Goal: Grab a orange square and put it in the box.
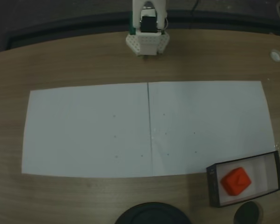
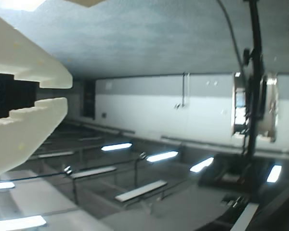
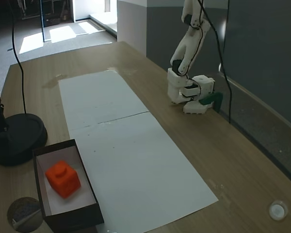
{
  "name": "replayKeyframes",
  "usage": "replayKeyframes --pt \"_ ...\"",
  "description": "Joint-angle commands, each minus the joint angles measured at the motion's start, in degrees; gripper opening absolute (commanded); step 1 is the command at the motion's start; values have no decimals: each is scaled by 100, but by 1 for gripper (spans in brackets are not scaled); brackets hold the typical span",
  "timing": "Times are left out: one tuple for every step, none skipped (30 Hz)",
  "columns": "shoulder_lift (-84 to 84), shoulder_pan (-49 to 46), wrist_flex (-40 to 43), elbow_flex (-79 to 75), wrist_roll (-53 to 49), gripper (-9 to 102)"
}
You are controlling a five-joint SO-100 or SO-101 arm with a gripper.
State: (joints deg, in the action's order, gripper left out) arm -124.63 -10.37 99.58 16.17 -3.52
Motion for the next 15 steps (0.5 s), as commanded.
replayKeyframes --pt "-1318 -220 -44 1063 18 0" --pt "-1723 -237 -44 1477 18 0" --pt "-2083 -237 -53 1898 9 0" --pt "-2452 -237 -53 2347 9 0" --pt "-2795 -237 -62 2777 0 0" --pt "-3111 -246 -62 3190 0 0" --pt "-3393 -255 -70 3604 -9 0" --pt "-3647 -264 -114 3999 -9 0" --pt "-3911 -264 -185 4395 -9 0" --pt "-4166 -264 -299 4764 -9 0" --pt "-4403 -264 -439 5133 -9 0" --pt "-4623 -264 -589 5458 -9 0" --pt "-4852 -264 -747 5766 -18 0" --pt "-5080 -264 -861 6064 -18 0" --pt "-5291 -272 -958 6372 -18 0"
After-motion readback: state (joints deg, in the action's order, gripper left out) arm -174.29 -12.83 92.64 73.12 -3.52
